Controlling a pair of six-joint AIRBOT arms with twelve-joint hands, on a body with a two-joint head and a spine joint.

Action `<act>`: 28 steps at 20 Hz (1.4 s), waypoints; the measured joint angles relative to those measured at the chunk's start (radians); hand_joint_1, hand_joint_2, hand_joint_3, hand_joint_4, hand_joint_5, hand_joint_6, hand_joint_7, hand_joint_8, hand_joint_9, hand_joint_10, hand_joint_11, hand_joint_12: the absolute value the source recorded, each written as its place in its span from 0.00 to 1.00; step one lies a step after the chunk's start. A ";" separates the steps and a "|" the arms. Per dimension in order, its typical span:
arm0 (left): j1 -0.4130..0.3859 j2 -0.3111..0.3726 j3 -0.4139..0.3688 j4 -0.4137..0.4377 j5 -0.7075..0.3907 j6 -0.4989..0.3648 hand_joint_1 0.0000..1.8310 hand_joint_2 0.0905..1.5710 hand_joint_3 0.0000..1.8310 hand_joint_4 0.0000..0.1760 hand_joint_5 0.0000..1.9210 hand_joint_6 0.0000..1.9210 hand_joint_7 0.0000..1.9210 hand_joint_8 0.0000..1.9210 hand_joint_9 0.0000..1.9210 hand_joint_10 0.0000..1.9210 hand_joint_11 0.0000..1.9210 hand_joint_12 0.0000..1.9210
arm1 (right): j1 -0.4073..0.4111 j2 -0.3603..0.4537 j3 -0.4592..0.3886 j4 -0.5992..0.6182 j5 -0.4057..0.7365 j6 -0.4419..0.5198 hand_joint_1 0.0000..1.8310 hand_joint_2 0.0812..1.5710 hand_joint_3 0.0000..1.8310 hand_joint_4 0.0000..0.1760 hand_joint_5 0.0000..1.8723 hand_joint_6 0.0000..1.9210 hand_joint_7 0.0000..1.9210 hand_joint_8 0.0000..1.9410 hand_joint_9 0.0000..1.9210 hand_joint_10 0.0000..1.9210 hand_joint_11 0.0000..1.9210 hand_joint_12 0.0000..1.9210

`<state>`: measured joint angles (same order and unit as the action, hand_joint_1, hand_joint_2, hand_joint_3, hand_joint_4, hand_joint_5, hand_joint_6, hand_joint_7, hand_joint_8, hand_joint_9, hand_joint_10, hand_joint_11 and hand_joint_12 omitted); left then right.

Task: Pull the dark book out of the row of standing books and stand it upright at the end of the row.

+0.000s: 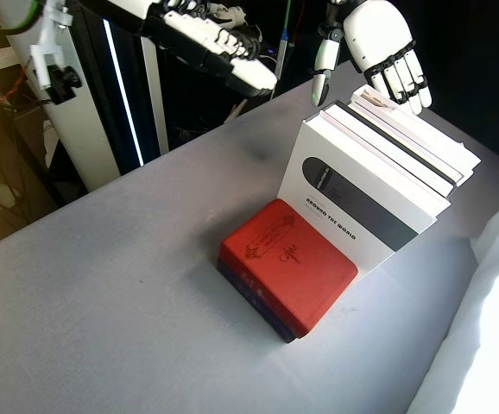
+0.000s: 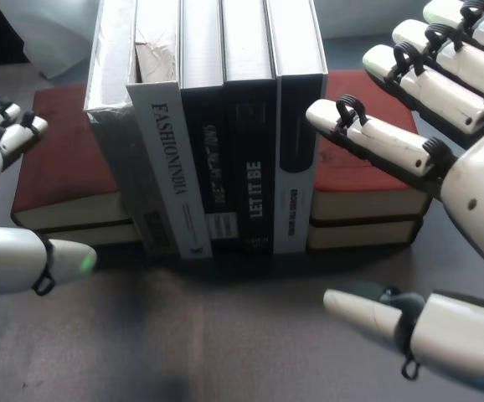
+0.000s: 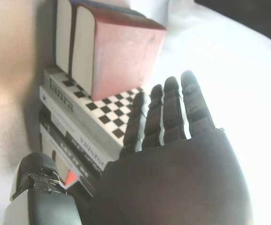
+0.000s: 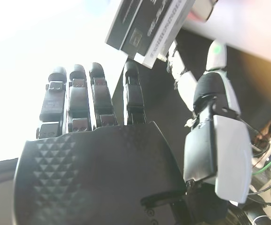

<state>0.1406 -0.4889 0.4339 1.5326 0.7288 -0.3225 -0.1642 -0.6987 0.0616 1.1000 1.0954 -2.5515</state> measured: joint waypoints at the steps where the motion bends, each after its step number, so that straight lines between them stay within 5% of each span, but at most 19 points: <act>1: -0.003 0.000 0.000 -0.001 0.015 -0.008 0.00 0.62 0.01 0.00 0.00 0.00 0.00 0.00 0.00 0.00 0.00 0.01 | 0.002 -0.023 0.016 0.008 0.007 0.000 0.00 0.66 0.00 0.00 0.05 0.01 0.02 0.00 0.00 0.00 0.00 0.00; 10: -0.025 0.000 -0.019 -0.008 0.011 0.036 0.00 0.63 0.01 0.00 0.02 0.00 0.01 0.00 0.01 0.00 0.01 0.02 | 0.068 -0.304 0.174 -0.046 0.129 -0.042 0.00 0.68 0.01 0.00 0.05 0.00 0.02 0.00 0.00 0.00 0.00 0.00; 28: -0.034 -0.002 0.019 -0.001 -0.001 0.050 0.00 0.64 0.00 0.00 0.03 0.00 0.02 0.00 0.02 0.00 0.02 0.03 | 0.040 -0.405 0.289 -0.045 0.143 -0.002 0.00 0.69 0.01 0.00 0.02 0.00 0.03 0.00 0.02 0.00 0.00 0.00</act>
<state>0.1070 -0.4911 0.4526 1.5318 0.7280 -0.2726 -0.1242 -1.1038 0.3504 1.0554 1.2388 -2.5534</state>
